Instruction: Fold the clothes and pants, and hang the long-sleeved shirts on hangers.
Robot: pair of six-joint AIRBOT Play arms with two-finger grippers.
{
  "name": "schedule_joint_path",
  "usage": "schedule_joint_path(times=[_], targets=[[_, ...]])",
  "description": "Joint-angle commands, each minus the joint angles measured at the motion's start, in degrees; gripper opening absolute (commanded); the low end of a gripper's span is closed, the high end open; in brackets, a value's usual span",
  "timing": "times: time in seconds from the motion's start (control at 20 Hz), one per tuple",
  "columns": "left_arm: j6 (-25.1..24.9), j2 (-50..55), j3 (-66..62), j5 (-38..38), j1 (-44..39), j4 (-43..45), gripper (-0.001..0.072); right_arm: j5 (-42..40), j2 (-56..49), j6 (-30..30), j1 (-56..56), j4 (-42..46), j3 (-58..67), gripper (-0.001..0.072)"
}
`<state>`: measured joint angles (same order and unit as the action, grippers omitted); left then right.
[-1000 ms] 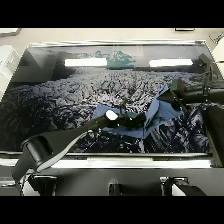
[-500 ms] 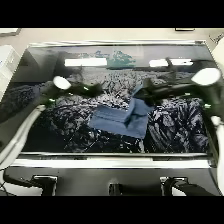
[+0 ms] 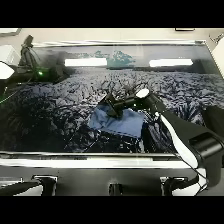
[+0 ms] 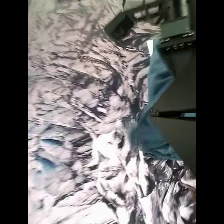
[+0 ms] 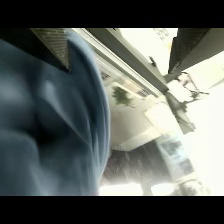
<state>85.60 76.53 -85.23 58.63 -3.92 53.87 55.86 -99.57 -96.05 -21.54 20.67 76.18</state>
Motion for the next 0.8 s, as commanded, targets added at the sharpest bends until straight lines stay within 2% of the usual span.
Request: schedule_joint_path(times=[0.0, 0.1, 0.25, 0.35, 0.45, 0.5, 0.6, 0.65, 0.75], targets=[[-0.33, -2.19, 0.04, 1.01, 0.63, 1.38, 0.0018, 5.68, -0.20, 3.72, 5.86, 0.28, 0.04, 0.0703], [-0.31, -2.19, 0.04, 0.87, 0.70, 2.32, 0.0018, 12.96, 3.87, 1.25, 14.19, 12.26, 0.04, 0.0703], [-0.31, -2.19, 0.02, 0.74, 0.74, 2.58, 0.0018, 25.09, 9.75, -4.15, 25.46, 37.62, -0.39, 0.0702], [-0.31, -2.19, 0.04, 0.74, 0.74, 2.56, 0.0019, 26.27, 12.52, -4.20, 29.68, 42.75, -5.35, 0.0700], [-0.24, -2.19, 0.04, 0.76, 0.72, 2.56, 0.0018, 20.52, 13.73, -0.31, 30.36, 38.16, -13.77, 0.0694], [-0.07, -2.19, 0.02, 0.83, 0.63, 2.51, 0.0019, 17.18, 13.53, 4.46, 30.10, 32.24, -17.88, 0.0681], [1.22, -2.21, 0.02, 1.07, 0.63, 2.49, 0.0019, 11.93, 12.70, 17.59, 29.86, 16.20, -25.05, 0.0678], [1.75, -2.21, 0.02, 1.07, 0.63, 2.47, 0.0019, 10.64, 11.89, 20.65, 29.86, 11.87, -27.30, 0.0678], [1.95, -2.21, 0.02, 0.96, 0.63, 2.47, 0.0019, 9.99, 10.01, 21.70, 29.86, 11.02, -29.14, 0.0675]])
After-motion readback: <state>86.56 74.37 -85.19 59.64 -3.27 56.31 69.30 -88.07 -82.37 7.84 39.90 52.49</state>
